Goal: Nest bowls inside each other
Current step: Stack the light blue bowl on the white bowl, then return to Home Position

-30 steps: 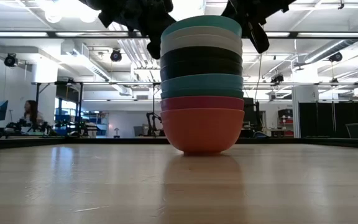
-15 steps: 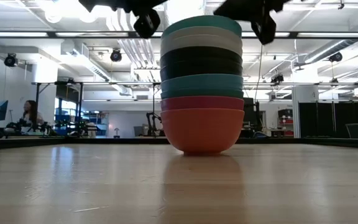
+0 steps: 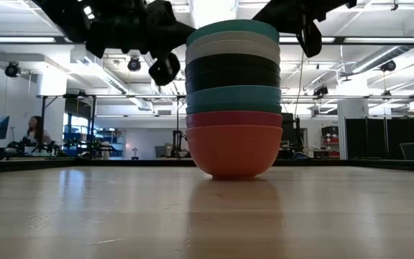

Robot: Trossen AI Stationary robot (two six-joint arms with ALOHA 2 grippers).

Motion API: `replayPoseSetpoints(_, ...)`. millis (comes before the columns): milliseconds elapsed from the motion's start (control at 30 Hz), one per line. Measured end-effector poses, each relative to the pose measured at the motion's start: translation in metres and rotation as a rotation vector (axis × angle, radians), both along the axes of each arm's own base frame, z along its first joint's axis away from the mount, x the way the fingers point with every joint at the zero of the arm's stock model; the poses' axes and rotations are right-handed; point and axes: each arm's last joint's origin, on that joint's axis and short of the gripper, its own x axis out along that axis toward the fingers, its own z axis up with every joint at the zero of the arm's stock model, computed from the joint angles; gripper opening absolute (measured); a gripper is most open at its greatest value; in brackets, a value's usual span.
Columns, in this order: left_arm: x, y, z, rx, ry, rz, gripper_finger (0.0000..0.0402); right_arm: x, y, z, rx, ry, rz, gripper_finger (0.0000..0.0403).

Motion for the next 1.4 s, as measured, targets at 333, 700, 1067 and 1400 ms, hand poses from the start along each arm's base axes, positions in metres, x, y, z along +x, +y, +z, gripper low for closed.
replayPoseSetpoints(333, -0.016, -0.003, 0.038, 0.008, -0.167, 0.016, 0.0, 0.006, 0.004, 0.042, -0.008, -0.202, 0.107, 0.0017)
replayPoseSetpoints(700, -0.044, -0.008, 0.078, 0.036, -0.309, 0.035, 0.0, 0.006, -0.015, 0.039, -0.038, 0.026, -0.007, 0.0017)
replayPoseSetpoints(1067, -0.044, -0.008, 0.06, 0.021, -0.242, 0.035, 0.0, -0.001, -0.022, 0.018, 0.019, 0.176, -0.064, 0.0017)
replayPoseSetpoints(1400, -0.044, -0.008, 0.059, 0.0, -0.236, 0.036, 0.0, -0.002, -0.022, 0.015, 0.017, 0.204, -0.068, 0.0018)
